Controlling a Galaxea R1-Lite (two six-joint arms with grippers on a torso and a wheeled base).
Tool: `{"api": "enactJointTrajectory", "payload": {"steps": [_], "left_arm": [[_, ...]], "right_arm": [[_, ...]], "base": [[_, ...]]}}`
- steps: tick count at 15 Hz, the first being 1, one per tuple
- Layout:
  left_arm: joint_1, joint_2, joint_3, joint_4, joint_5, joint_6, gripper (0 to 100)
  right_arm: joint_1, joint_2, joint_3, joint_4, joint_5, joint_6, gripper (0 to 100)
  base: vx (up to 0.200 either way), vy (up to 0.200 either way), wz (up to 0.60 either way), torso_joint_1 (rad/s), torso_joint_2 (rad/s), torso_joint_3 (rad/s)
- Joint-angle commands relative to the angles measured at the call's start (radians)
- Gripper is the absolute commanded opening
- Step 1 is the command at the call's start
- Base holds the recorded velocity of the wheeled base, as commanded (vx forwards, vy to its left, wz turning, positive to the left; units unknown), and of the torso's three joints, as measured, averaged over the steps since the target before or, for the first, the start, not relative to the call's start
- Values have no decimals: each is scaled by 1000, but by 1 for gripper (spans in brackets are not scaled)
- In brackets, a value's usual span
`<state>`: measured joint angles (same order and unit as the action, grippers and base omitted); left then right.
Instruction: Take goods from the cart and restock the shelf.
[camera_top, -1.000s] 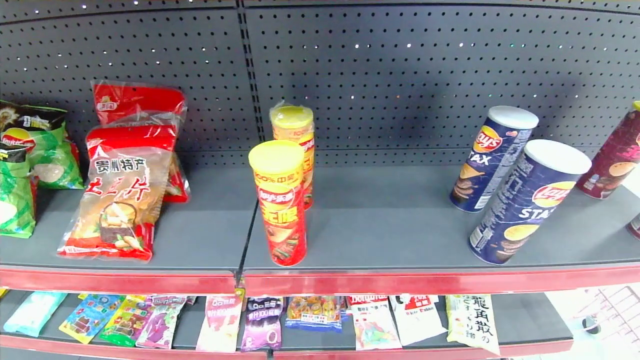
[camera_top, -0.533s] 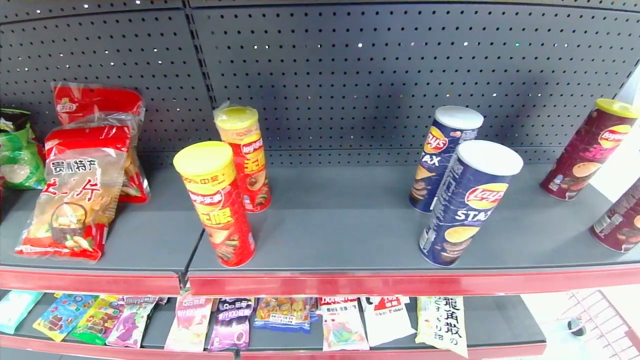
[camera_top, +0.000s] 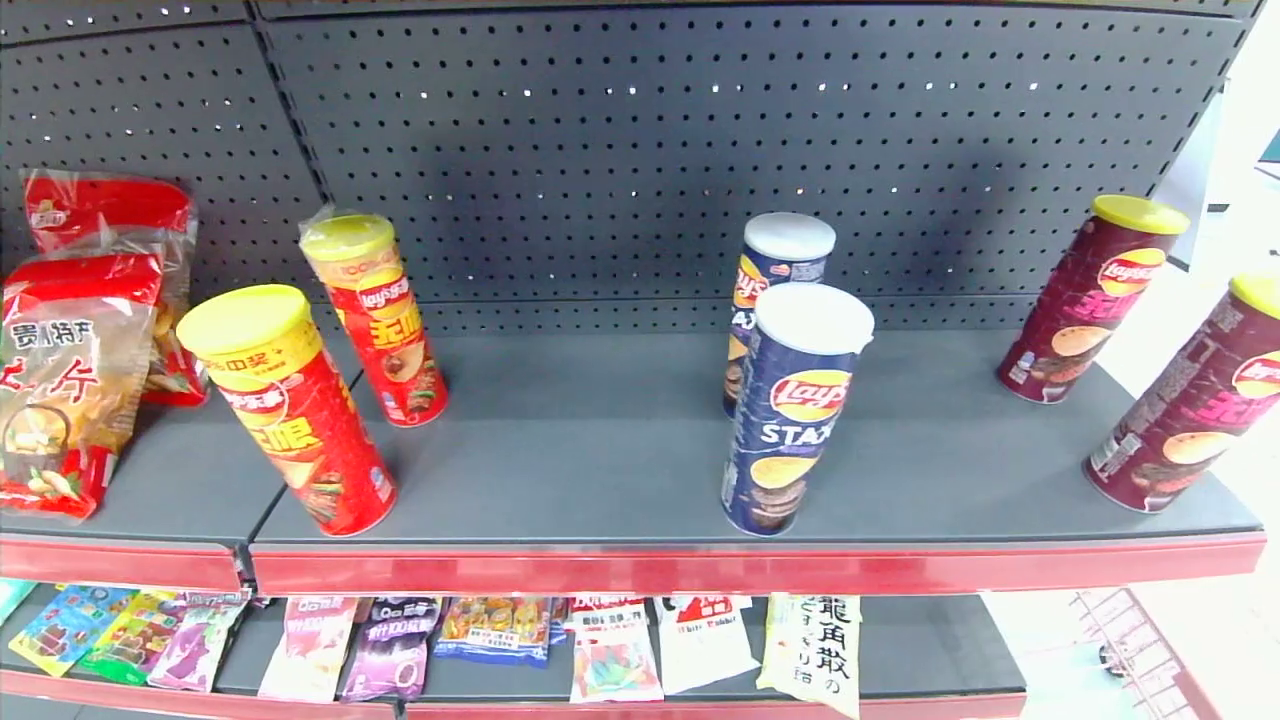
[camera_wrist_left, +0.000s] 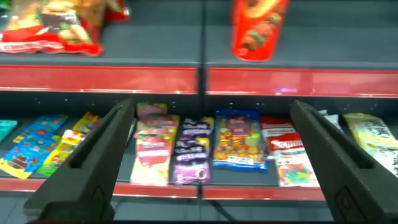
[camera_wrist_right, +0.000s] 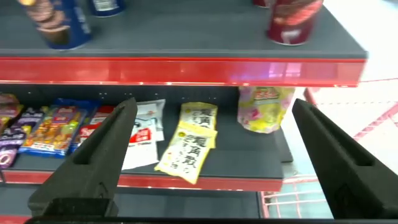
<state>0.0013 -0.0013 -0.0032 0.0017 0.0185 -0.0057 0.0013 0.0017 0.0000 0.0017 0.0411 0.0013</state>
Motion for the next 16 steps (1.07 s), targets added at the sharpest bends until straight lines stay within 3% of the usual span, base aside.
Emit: {"api": "enactJointTrajectory", "payload": {"steps": [1,5,16], "left_arm": [[0,1,0,0,1,0,100],[0,1,0,0,0,0,100],[0,1,0,0,1,0,100]], "right_arm": [[0,1,0,0,0,0,100],[0,1,0,0,0,3,100],[0,0,0,-2,0,3,100]], "base": [[0,-200,0,2,7,2],[0,-200,0,4,1,5],[-36,0,0,0,0,0]]}}
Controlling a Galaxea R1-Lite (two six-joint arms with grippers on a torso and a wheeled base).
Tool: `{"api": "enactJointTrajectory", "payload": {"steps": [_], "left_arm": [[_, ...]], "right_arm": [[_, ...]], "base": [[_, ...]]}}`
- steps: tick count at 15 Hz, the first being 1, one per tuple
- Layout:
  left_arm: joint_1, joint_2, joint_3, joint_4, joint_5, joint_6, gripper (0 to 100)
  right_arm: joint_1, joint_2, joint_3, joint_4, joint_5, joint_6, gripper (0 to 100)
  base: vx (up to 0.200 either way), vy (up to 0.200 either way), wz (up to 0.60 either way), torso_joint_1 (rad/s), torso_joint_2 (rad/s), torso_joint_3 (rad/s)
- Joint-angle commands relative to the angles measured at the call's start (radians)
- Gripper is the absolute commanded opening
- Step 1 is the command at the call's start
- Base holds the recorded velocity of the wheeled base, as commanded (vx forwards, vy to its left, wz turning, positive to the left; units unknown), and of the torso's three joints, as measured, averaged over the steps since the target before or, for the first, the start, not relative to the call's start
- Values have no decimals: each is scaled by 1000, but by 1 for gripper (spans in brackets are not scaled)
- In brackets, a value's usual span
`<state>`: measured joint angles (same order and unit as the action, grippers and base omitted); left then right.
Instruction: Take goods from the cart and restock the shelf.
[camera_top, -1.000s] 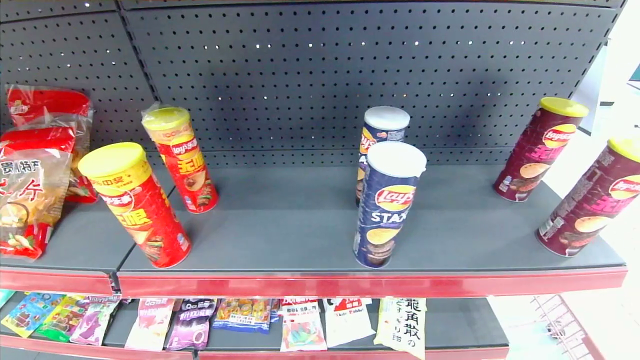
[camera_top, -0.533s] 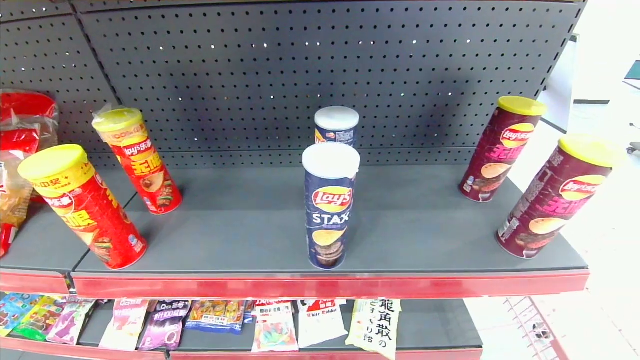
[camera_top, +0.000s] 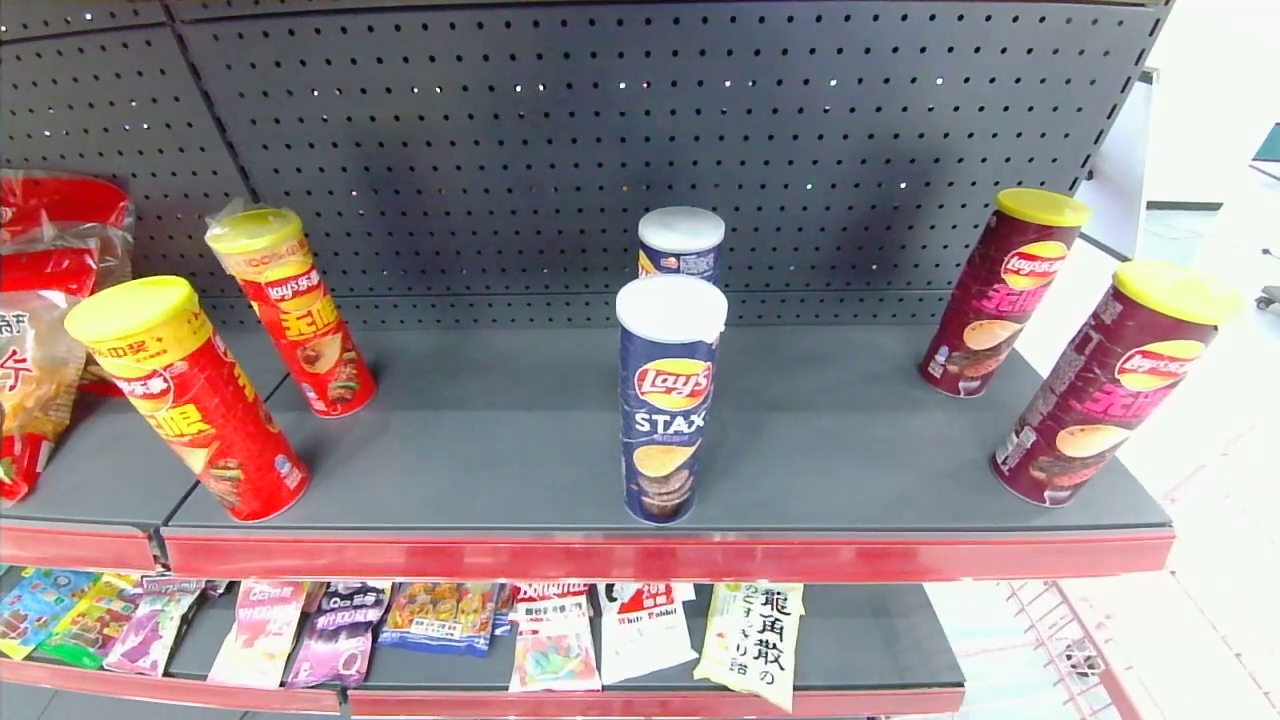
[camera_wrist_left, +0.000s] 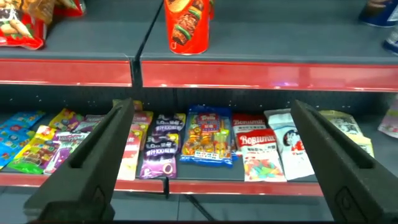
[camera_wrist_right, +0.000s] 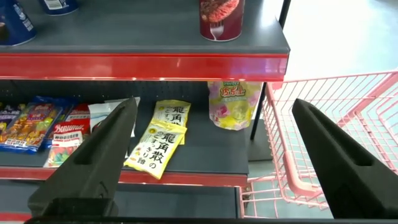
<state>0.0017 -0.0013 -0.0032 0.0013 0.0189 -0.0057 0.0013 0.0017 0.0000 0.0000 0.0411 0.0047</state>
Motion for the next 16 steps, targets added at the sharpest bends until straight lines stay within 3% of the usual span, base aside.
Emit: {"api": "enactJointTrajectory", "payload": {"steps": [1,13,16], "left_arm": [[0,1,0,0,1,0,100],[0,1,0,0,1,0,100],[0,1,0,0,1,0,100]], "right_arm": [[0,0,0,0,0,0,100],[0,0,0,2,-3,1,100],[0,0,0,2,-4,-2,100]], "base": [[0,0,0,0,0,0],[0,0,0,0,0,0],[0,0,-600,4,1,4]]}}
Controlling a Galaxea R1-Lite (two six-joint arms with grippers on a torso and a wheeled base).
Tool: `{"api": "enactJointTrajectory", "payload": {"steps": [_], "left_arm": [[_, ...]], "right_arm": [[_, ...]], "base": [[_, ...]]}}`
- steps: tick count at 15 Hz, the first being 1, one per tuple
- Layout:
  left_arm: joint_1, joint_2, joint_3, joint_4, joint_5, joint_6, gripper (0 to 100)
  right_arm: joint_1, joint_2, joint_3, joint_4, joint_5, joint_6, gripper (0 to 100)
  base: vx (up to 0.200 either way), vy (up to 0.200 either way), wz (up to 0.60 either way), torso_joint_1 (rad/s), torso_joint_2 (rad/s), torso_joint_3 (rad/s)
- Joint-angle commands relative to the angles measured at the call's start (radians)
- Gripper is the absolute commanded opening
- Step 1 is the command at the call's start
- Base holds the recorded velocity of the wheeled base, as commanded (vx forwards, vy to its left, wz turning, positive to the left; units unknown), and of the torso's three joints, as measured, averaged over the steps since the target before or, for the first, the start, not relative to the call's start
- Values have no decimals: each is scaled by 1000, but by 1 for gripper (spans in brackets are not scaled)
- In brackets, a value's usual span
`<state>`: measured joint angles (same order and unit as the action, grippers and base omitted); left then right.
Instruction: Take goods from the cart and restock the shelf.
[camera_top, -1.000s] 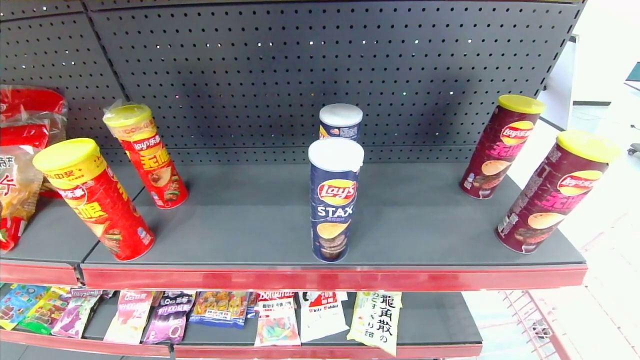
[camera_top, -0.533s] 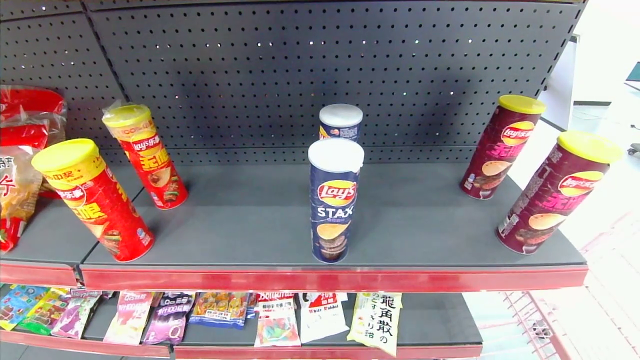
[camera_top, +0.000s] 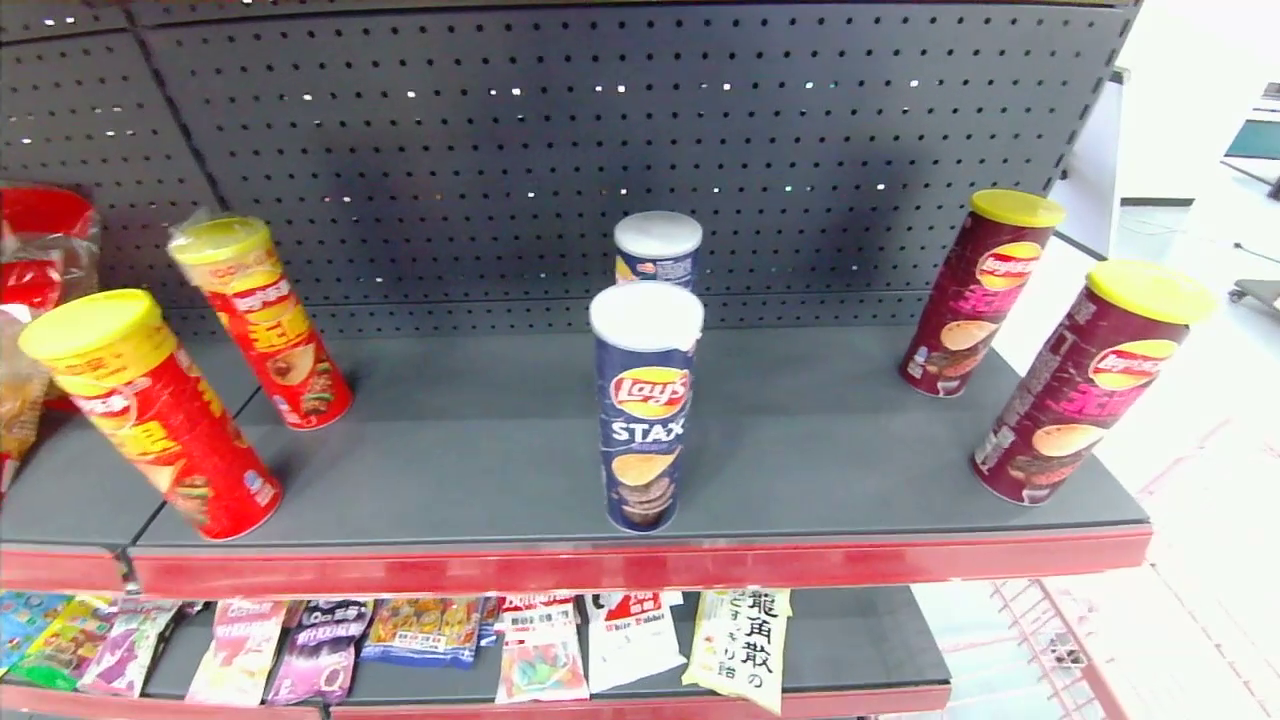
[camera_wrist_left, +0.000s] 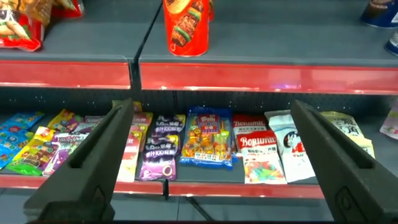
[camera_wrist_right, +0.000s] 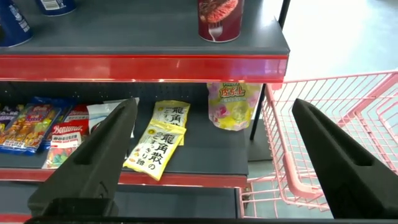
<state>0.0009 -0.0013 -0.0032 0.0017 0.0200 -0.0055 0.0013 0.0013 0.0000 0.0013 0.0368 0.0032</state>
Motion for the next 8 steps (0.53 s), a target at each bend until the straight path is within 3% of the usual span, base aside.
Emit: {"api": "enactJointTrajectory", "payload": {"steps": [1,8], "left_arm": [[1,1,0,0,0,-1,100],[1,1,0,0,0,-1,100]], "right_arm": [[0,0,0,0,0,0,100],[0,0,0,0,0,1,100]], "base": [[0,0,0,0,0,0],[0,0,0,0,0,0]]}}
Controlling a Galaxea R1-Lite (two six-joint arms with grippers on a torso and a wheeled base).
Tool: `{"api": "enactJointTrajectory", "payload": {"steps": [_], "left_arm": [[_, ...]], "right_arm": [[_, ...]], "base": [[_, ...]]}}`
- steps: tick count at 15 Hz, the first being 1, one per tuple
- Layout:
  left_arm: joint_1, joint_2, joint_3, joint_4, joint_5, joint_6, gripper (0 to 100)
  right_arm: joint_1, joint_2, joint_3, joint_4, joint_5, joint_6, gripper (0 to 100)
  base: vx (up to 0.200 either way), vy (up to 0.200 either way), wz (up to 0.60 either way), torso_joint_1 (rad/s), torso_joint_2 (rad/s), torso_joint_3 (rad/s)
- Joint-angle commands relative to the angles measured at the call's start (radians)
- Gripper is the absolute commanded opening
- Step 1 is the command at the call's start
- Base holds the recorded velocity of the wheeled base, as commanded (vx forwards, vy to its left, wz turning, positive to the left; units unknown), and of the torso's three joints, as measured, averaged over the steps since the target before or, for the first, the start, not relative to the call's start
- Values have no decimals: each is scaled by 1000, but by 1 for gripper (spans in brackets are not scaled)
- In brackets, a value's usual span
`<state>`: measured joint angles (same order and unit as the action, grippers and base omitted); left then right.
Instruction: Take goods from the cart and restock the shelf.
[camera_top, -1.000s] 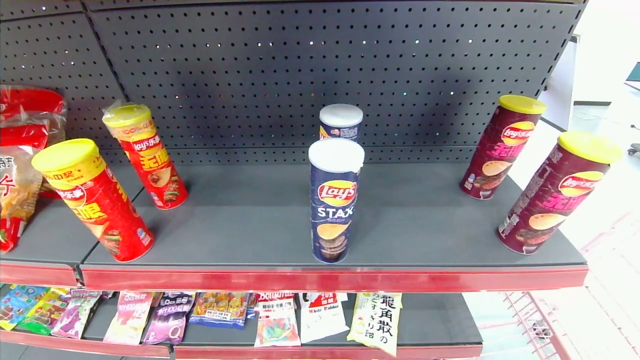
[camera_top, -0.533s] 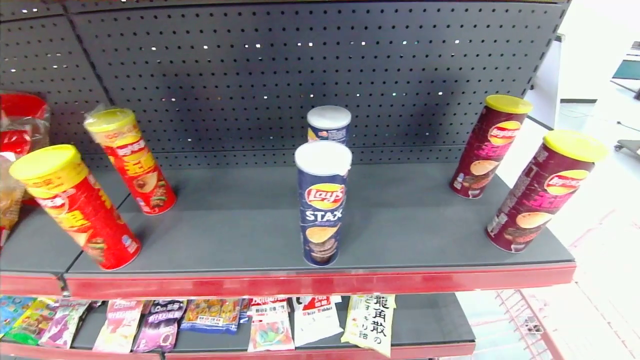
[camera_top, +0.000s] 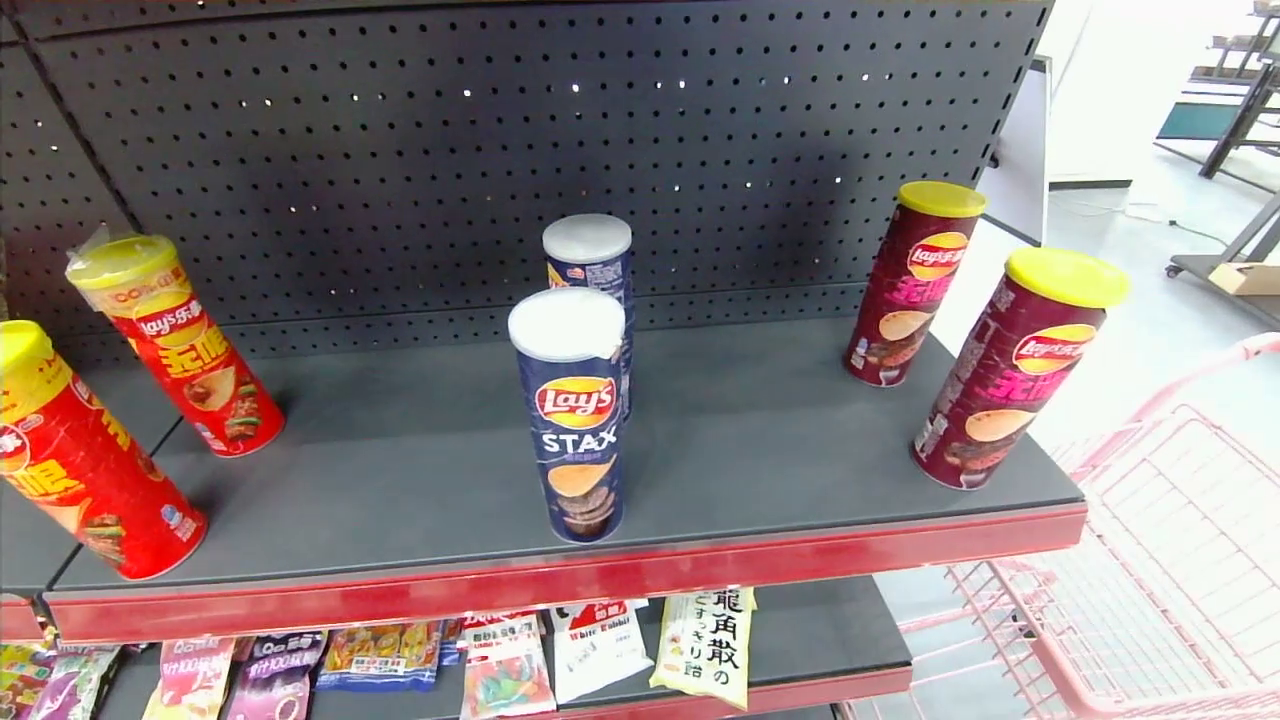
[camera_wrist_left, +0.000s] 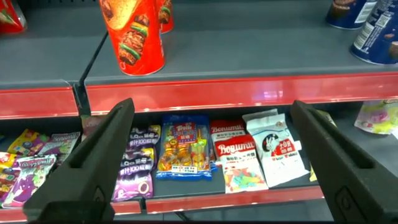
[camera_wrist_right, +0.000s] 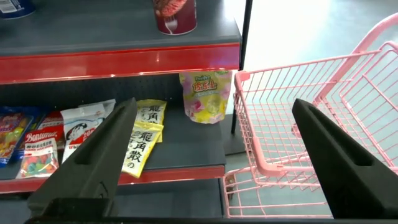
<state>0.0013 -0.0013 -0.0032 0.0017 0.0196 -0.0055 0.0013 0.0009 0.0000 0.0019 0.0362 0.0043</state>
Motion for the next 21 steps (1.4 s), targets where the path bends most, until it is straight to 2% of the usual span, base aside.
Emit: {"api": "enactJointTrajectory", "payload": {"steps": [1,5,7,17,19,21], "left_arm": [[0,1,0,0,0,-1,100],[0,1,0,0,0,-1,100],[0,1,0,0,0,-1,100],[0,1,0,0,0,-1,100],[0,1,2,0,0,-1,100],[0,1,0,0,0,-1,100]], "right_arm": [[0,1,0,0,1,0,100],[0,1,0,0,1,-1,100],[0,1,0,0,1,-1,100],[0,1,0,0,1,0,100],[0,1,0,0,1,0,100],[0,1,0,0,1,0,100]], "base": [[0,0,0,0,0,0],[0,0,0,0,0,0],[0,0,600,2,2,2],[0,0,0,0,0,0],[0,0,600,7,0,0],[0,0,0,0,0,0]]}}
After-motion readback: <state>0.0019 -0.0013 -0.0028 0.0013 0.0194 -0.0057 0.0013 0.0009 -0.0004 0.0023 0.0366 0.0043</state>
